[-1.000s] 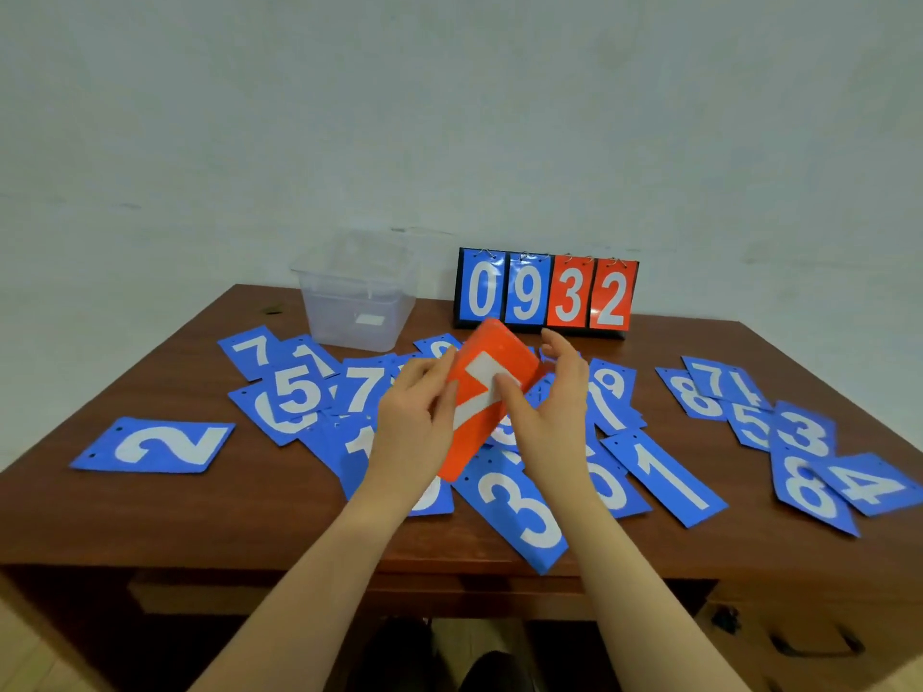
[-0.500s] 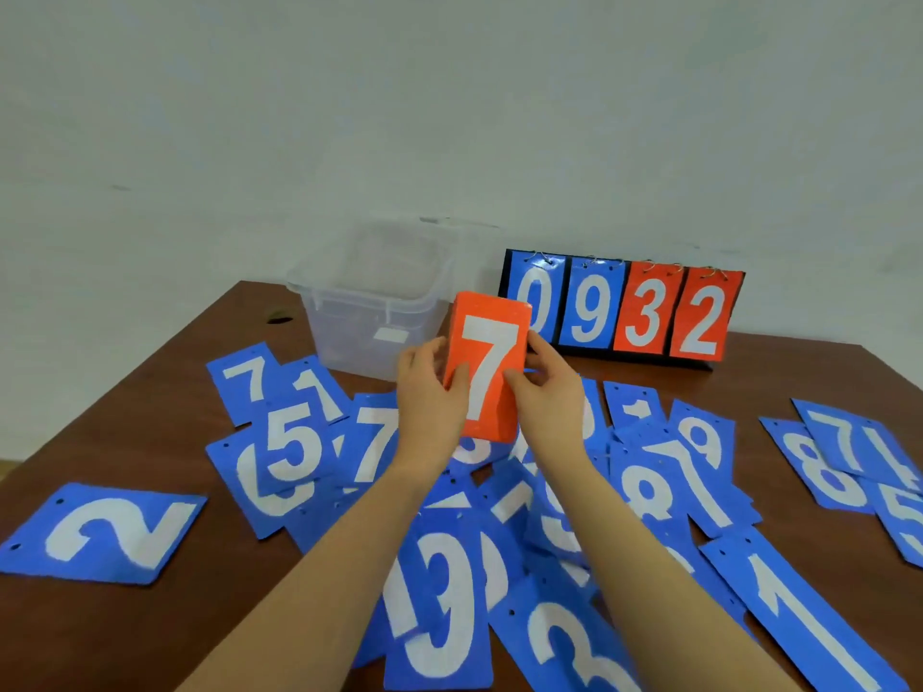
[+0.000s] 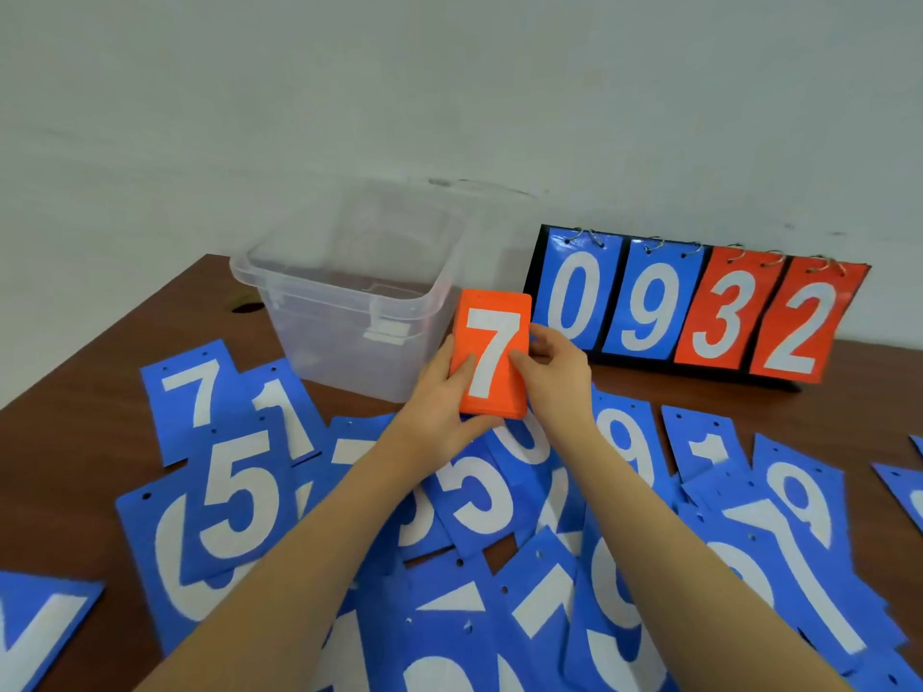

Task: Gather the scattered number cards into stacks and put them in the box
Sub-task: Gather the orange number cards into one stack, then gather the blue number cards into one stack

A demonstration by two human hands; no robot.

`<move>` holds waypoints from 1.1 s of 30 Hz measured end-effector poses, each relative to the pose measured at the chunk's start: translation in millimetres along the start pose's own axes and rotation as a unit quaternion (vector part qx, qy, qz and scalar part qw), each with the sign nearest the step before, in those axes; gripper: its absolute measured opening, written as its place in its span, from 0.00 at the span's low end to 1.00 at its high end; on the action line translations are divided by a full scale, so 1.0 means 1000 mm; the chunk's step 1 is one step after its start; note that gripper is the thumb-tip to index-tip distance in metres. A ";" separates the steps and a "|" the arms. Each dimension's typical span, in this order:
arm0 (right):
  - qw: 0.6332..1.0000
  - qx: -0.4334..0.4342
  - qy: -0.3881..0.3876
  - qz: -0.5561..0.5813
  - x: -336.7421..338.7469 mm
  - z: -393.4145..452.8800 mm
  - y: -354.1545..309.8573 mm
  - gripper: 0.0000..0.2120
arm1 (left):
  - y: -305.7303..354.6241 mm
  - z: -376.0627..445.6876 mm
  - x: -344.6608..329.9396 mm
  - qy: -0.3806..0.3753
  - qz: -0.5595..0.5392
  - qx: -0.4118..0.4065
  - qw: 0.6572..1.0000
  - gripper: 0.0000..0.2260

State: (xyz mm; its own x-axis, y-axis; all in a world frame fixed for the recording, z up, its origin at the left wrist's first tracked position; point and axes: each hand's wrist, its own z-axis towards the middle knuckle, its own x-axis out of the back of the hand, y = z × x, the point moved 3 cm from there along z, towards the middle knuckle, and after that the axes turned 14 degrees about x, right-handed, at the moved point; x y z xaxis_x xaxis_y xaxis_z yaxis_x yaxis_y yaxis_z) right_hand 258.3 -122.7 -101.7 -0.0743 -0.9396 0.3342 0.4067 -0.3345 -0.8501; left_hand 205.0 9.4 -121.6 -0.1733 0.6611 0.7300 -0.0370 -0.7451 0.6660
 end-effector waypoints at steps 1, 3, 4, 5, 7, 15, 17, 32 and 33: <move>1.000 0.015 -0.010 -0.016 -0.001 0.004 0.000 0.14 | 0.001 0.006 -0.003 0.000 0.003 0.011 1.000 0.37; 0.997 0.038 -0.042 -0.047 -0.001 0.010 0.000 0.10 | -0.001 0.018 -0.007 -0.001 0.003 0.036 0.999 0.37; 0.995 0.045 -0.061 -0.069 0.000 0.012 0.001 0.10 | -0.002 0.022 -0.010 -0.008 0.013 0.051 0.999 0.36; 0.991 0.053 -0.075 -0.094 0.002 0.013 0.002 0.10 | -0.004 0.026 -0.012 -0.023 0.029 0.067 0.997 0.35; 0.986 0.053 -0.078 -0.137 0.009 0.012 0.005 0.11 | -0.006 0.027 -0.014 -0.053 0.067 0.088 0.992 0.32; 0.986 0.060 -0.065 -0.138 0.045 -0.040 -0.025 0.09 | 0.015 -0.015 0.012 -0.074 0.079 0.077 0.991 0.31; 0.988 0.059 -0.075 -0.120 0.056 -0.061 -0.038 0.06 | 0.024 -0.039 0.022 -0.055 0.097 0.068 0.991 0.28; 0.893 0.013 -0.337 -0.297 0.111 -0.232 -0.065 0.21 | 0.059 -0.222 0.021 -0.107 0.127 0.034 0.986 0.19; 0.893 0.011 -0.334 -0.301 0.111 -0.236 -0.065 0.21 | 0.062 -0.227 0.017 -0.118 0.135 0.035 0.983 0.20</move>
State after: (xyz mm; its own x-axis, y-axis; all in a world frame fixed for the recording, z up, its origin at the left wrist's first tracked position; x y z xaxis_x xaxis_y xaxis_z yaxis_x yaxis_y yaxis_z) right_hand 8.9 -223.1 -105.6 0.2711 -0.3337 0.9028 0.4939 -0.7568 -0.4281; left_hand -23.9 -45.2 -102.5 0.0667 0.4490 0.8910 0.0475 -0.8934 0.4467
